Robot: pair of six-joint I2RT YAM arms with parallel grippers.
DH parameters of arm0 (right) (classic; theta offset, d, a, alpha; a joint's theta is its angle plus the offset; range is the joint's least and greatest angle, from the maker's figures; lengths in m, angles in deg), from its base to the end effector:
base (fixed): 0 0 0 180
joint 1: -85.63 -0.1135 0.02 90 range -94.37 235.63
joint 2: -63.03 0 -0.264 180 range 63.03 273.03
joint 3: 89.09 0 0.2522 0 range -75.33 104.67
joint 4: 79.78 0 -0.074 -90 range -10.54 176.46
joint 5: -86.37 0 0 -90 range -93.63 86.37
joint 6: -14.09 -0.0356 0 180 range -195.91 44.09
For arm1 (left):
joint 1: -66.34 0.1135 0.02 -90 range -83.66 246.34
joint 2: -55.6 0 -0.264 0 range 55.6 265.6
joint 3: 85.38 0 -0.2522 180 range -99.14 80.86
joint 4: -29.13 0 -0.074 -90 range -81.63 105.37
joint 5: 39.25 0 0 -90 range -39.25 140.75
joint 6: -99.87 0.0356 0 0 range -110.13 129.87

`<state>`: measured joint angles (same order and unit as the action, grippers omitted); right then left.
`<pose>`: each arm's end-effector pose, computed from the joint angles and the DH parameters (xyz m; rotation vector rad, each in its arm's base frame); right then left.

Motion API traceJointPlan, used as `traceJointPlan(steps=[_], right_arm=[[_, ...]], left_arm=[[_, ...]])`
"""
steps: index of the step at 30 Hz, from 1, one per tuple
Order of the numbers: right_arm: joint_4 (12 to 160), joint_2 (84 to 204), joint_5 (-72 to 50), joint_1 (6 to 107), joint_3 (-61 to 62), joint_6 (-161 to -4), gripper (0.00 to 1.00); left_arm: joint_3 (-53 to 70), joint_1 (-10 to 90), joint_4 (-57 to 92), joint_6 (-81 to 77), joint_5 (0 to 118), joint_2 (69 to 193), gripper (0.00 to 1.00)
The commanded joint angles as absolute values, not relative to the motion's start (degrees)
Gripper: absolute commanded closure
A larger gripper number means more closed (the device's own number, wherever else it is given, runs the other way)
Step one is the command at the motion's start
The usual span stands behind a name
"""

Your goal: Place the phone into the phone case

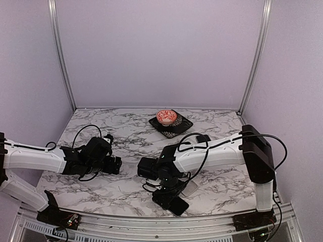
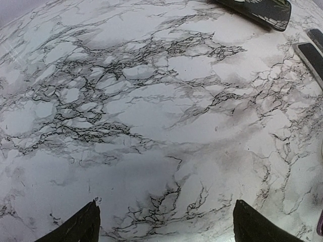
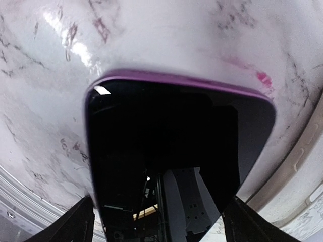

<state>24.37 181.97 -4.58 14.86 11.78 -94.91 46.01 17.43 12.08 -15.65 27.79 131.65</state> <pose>0.1246 0.3590 0.1570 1.3442 -2.7722 0.0563 0.1790 -0.1841 0.1787 0.2711 2.2647 -0.2090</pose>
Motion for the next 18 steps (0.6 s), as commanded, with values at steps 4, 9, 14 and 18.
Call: traceJointPlan(steps=[4, 9, 14, 18], right_arm=[[26.39, 184.73, -5.20, 14.77, 13.77, -94.56, 0.34], [26.74, 182.75, -4.09, 15.11, 13.95, -94.83, 0.47], [29.95, 177.94, -3.90, 15.34, 14.41, -94.80, 0.55], [37.66, 169.72, 1.48, 16.37, 11.50, -94.49, 0.57]], left_arm=[[45.78, 18.00, 11.77, -15.45, 27.74, 131.27, 0.08], [45.52, 18.00, 11.76, -15.51, 28.12, 131.33, 0.08], [45.64, 17.99, 11.68, -15.58, 28.03, 130.67, 0.08], [45.57, 18.04, 11.46, -15.52, 27.87, 130.21, 0.08]])
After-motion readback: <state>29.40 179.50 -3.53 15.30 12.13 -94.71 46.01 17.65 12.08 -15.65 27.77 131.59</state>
